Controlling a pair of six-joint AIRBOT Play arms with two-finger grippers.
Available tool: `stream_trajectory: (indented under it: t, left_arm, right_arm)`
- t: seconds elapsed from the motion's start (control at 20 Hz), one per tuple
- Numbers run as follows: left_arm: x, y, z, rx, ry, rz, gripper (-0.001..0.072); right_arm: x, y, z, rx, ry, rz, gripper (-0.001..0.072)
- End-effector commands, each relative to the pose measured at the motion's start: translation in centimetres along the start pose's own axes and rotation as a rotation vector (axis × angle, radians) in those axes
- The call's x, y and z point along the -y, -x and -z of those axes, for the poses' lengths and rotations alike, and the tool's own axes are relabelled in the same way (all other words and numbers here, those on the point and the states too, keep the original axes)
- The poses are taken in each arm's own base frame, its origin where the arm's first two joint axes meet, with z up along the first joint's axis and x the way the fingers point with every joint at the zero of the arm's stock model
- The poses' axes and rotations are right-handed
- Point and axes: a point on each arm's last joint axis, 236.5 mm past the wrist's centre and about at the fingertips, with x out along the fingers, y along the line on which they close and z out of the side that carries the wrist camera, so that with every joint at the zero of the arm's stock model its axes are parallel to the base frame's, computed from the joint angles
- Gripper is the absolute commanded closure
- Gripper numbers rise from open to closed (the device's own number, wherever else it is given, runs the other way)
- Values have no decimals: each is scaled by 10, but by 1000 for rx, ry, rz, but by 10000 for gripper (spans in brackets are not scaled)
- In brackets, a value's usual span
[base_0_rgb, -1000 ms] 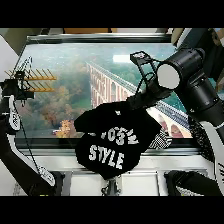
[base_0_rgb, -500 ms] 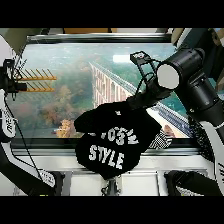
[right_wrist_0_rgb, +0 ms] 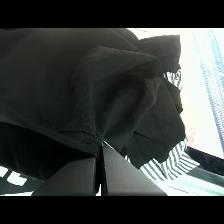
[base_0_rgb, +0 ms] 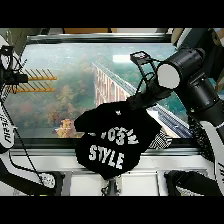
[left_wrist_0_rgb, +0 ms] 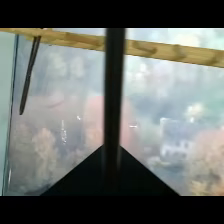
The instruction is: Fold the clothes and pants, and hang the long-sleeved shirts on hangers.
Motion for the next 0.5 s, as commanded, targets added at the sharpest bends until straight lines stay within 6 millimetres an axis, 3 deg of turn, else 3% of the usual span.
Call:
stream_trajectory:
  t: [0.0,0.15,0.3,0.35,0.45]
  left_arm:
    - [41,33,1,7,-88,141,694]
    - [95,85,7,73,-322,384,694]
    - [156,161,32,171,-575,733,695]
    - [167,183,41,183,-602,816,695]
    - [171,206,64,137,-643,890,694]
  right_arm:
    - [0,0,0,-1,0,0,697]
    - [0,0,0,-1,0,0,697]
    - [0,0,0,-1,0,0,697]
    - [0,0,0,-1,0,0,696]
    - [0,0,0,-1,0,0,697]
